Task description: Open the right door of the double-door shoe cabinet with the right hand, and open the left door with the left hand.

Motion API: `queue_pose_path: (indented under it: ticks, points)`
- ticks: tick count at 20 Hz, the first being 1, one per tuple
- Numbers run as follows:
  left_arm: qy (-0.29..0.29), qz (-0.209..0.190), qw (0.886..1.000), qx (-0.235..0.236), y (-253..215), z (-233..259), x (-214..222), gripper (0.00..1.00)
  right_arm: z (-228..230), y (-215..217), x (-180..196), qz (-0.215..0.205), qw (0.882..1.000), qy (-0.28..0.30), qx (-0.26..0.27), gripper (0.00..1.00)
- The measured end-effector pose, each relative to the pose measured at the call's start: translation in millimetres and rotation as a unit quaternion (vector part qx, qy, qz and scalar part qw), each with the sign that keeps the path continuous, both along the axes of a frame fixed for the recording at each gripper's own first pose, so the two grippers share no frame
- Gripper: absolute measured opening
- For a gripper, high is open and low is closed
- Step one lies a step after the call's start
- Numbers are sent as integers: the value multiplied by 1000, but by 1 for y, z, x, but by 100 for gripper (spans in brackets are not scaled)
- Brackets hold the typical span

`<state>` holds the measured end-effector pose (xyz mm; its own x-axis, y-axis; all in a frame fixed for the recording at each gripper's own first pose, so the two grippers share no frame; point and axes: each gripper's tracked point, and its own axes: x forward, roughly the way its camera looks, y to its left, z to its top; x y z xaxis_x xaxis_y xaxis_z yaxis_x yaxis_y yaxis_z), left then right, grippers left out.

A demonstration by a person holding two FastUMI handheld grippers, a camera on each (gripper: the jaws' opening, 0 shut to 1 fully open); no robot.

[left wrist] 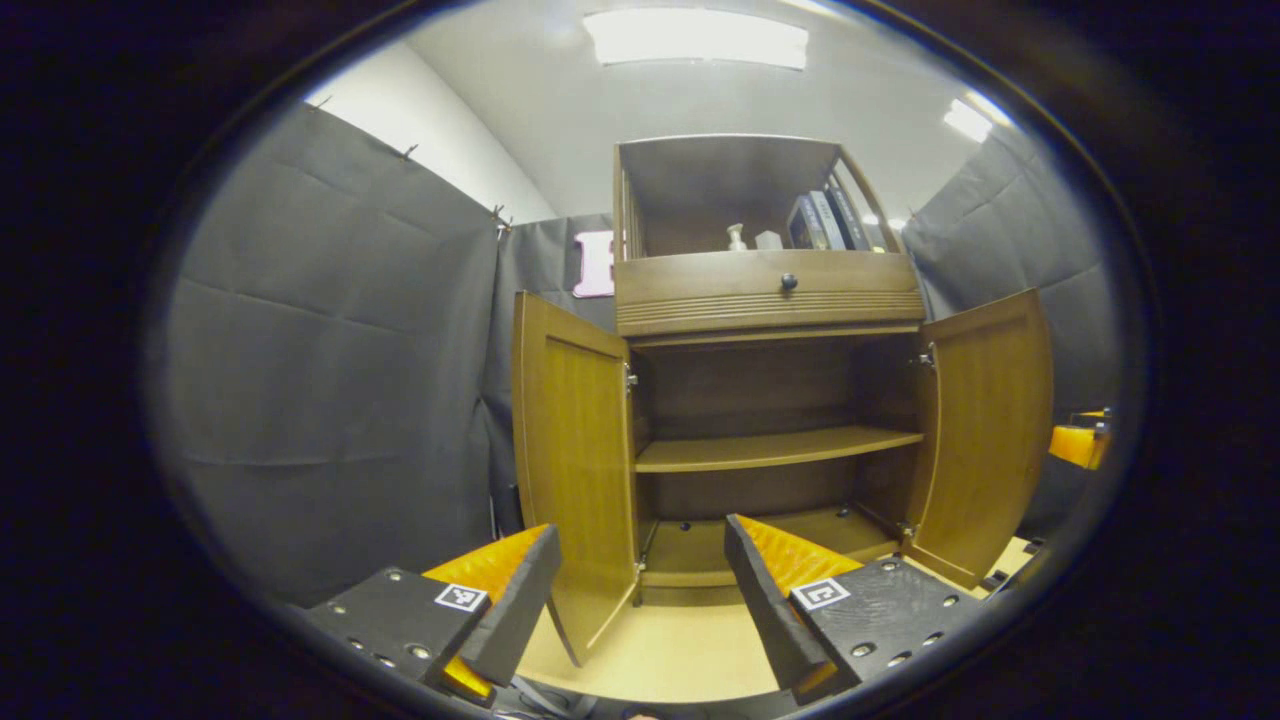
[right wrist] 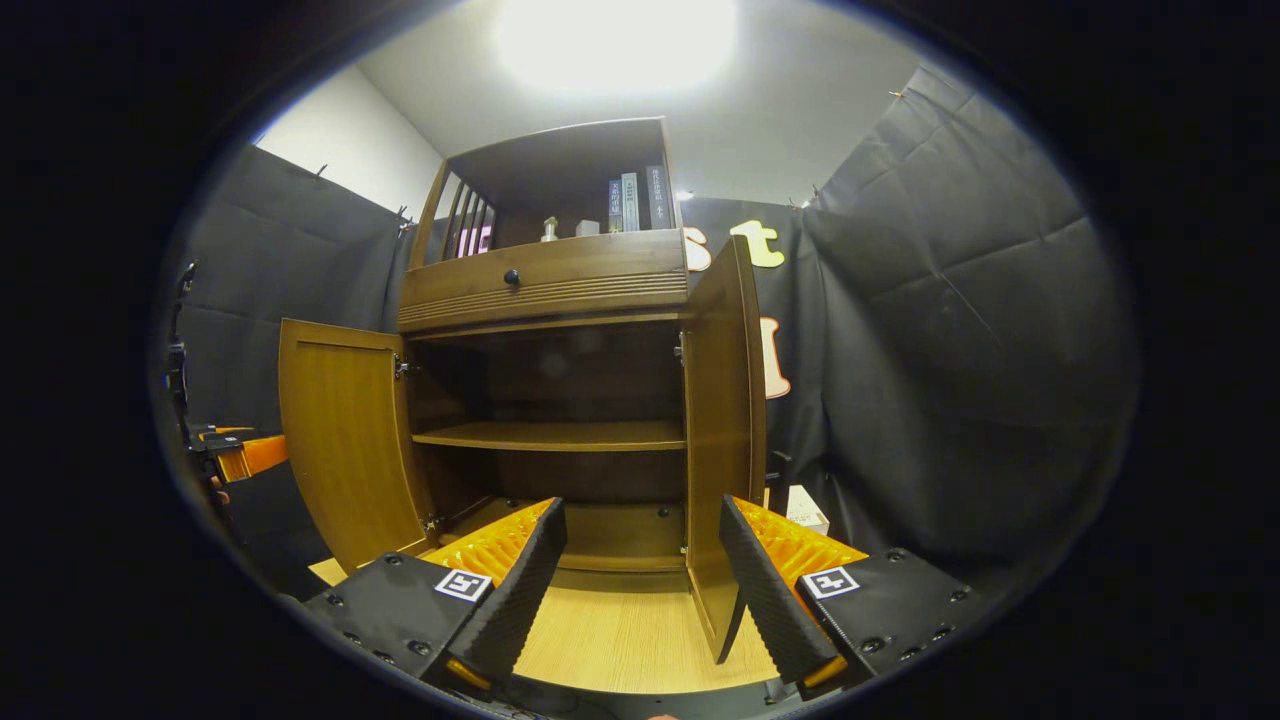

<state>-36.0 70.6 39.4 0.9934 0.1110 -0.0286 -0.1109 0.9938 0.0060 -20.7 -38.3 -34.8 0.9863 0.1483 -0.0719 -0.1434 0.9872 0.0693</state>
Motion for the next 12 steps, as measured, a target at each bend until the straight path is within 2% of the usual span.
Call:
queue_pose_path:
  ticks: [1,12]
  points:
    - [-1,2,1000,0,2,0,-1,94,1,1,0,1,1000,-1,-1,97]
    - [-6,14,1000,-3,20,3,2,94,7,8,4,-3,1000,-10,-14,97]
